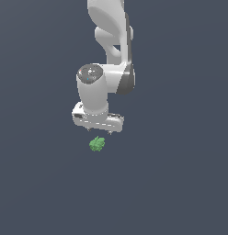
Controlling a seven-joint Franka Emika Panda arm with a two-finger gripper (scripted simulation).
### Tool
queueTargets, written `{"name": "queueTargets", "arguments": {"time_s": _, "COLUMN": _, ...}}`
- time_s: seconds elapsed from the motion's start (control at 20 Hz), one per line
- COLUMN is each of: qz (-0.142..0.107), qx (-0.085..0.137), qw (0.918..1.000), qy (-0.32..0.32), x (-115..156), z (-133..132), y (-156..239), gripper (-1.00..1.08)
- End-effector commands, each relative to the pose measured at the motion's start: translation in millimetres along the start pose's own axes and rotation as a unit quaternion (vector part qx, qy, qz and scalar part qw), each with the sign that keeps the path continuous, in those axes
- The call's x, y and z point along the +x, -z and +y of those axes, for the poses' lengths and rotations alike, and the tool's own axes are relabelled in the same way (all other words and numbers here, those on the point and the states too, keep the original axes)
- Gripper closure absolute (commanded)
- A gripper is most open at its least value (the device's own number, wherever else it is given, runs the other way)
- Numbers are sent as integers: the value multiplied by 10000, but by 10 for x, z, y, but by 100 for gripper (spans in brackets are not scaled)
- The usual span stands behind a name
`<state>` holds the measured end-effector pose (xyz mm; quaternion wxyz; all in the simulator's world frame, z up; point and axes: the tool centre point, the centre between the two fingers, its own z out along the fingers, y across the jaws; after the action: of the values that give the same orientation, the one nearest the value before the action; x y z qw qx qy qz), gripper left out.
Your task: Pick up the object and move it to a goal position.
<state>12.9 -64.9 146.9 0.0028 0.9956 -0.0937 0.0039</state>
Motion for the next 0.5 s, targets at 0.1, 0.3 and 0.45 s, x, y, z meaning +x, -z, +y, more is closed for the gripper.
{"name": "queueTargets", "arguments": {"time_s": 0.1, "qz": -25, "qx": 15, "qw": 9991, "qy": -423, "x": 78, "z": 97, "y": -292, "gripper": -92}}
{"name": "queueTargets", "arguments": {"time_s": 0.3, "qz": -37, "qx": 20, "qw": 9977, "qy": -678, "x": 118, "z": 158, "y": -471, "gripper": -92}}
{"name": "queueTargets", "arguments": {"time_s": 0.45, "qz": -42, "qx": 21, "qw": 9969, "qy": -786, "x": 133, "z": 185, "y": -547, "gripper": -92}}
